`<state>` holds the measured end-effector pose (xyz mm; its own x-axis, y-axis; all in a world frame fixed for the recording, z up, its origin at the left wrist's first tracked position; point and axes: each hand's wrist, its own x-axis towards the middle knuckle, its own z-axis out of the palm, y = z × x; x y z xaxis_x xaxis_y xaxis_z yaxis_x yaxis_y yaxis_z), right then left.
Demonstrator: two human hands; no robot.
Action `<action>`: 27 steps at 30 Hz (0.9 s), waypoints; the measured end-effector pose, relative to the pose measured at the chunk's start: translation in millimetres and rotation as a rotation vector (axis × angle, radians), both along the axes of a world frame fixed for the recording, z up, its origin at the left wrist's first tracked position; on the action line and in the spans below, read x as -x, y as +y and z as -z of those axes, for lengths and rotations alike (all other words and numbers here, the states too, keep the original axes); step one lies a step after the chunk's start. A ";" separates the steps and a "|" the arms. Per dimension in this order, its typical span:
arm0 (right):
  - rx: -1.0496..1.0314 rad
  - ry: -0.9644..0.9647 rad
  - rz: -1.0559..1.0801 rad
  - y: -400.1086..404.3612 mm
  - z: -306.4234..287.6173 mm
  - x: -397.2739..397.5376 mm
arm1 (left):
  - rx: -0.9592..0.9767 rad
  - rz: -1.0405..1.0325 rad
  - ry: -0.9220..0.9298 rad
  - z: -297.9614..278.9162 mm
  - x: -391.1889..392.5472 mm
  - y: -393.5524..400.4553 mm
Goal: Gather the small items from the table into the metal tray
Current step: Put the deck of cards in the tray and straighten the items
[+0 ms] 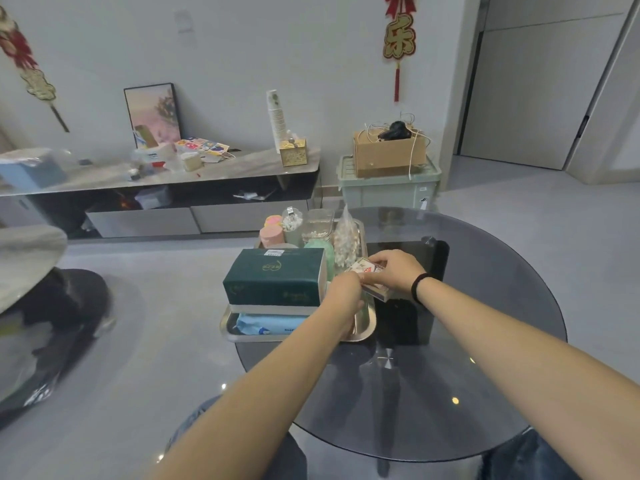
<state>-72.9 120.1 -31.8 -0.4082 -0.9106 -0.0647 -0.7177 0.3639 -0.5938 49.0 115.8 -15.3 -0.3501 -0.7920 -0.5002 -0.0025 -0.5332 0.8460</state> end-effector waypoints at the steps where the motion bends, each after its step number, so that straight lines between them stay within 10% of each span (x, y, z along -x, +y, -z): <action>1: 0.012 -0.098 0.011 -0.2 -0.4 -0.1 | -0.015 -0.028 0.038 2.9 1.7 -5.3; 14: 0.025 -0.897 0.369 8.7 -0.1 -8.9 | 0.161 0.079 -0.200 3.7 9.7 -7.2; 27: 0.097 -0.950 0.337 32.9 8.8 -22.3 | 0.415 0.170 -0.157 -13.4 -4.9 11.7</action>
<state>-50.5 152.9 -40.6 -0.4626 -0.7764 -0.4281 0.1987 0.3798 -0.9035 54.0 127.5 -1.9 -0.4371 -0.8743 -0.2110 -0.2057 -0.1312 0.9698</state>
